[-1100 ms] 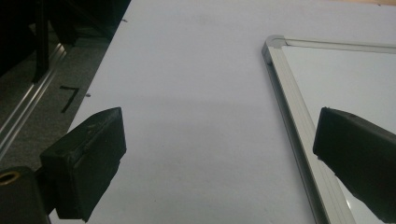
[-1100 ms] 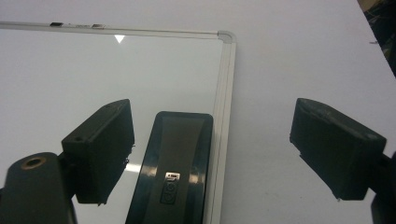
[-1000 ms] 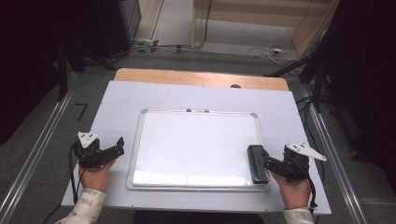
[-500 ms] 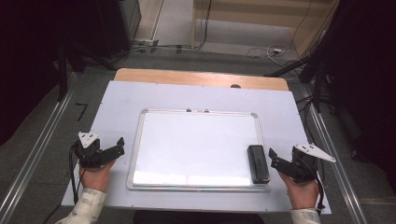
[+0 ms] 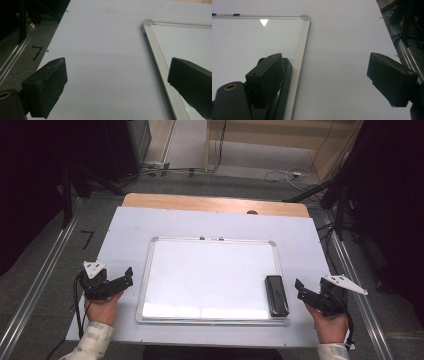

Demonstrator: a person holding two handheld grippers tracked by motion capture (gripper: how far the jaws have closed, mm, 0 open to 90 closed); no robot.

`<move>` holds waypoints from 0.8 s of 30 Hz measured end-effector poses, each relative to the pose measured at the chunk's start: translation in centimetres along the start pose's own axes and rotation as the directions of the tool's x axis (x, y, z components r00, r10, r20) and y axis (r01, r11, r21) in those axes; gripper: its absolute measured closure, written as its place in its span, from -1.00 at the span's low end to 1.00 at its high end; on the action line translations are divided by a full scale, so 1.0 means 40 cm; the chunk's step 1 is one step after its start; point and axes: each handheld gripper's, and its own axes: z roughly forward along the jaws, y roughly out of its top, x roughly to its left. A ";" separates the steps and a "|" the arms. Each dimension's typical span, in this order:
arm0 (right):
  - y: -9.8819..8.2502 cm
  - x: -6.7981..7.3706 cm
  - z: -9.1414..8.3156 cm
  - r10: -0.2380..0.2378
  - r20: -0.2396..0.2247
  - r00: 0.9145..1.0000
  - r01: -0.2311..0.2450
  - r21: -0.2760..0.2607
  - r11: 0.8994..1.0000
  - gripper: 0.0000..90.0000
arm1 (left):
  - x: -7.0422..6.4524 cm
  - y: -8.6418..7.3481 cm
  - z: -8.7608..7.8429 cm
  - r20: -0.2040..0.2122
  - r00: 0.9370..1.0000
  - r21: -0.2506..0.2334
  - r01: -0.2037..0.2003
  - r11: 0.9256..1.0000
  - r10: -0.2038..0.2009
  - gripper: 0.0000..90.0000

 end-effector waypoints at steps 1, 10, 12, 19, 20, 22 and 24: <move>0.000 -0.003 -0.001 0.004 0.003 1.000 -0.004 0.000 1.000 -0.72 | 0.000 0.000 0.000 0.000 1.000 0.000 0.000 1.000 0.000 -0.93; -0.007 -0.041 -0.004 0.022 0.031 0.999 -0.022 0.000 1.000 -0.71 | -0.001 0.000 0.000 0.001 1.000 0.000 -0.002 1.000 0.002 -0.93; -0.009 -0.049 -0.004 0.024 0.038 0.999 -0.024 0.000 1.000 -0.71 | -0.001 0.000 -0.001 0.001 1.000 0.001 -0.003 1.000 0.003 -0.93; -0.014 -0.070 -0.002 0.036 0.057 0.998 -0.036 0.004 0.999 -0.71 | 0.000 0.000 -0.001 0.001 1.000 0.000 -0.001 1.000 0.001 -0.93; -0.015 -0.073 -0.002 0.036 0.059 0.998 -0.036 0.004 0.999 -0.71 | 0.000 0.000 -0.001 0.001 1.000 0.000 -0.001 1.000 0.001 -0.93; -0.016 -0.076 -0.001 0.037 0.063 0.997 -0.037 0.005 0.999 -0.71 | 0.000 0.000 -0.001 0.002 1.000 0.000 -0.002 1.000 0.002 -0.93; -0.018 -0.079 0.003 0.035 0.070 0.997 -0.035 0.004 0.999 -0.71 | -0.001 0.000 -0.001 0.002 1.000 0.000 -0.002 1.000 0.002 -0.93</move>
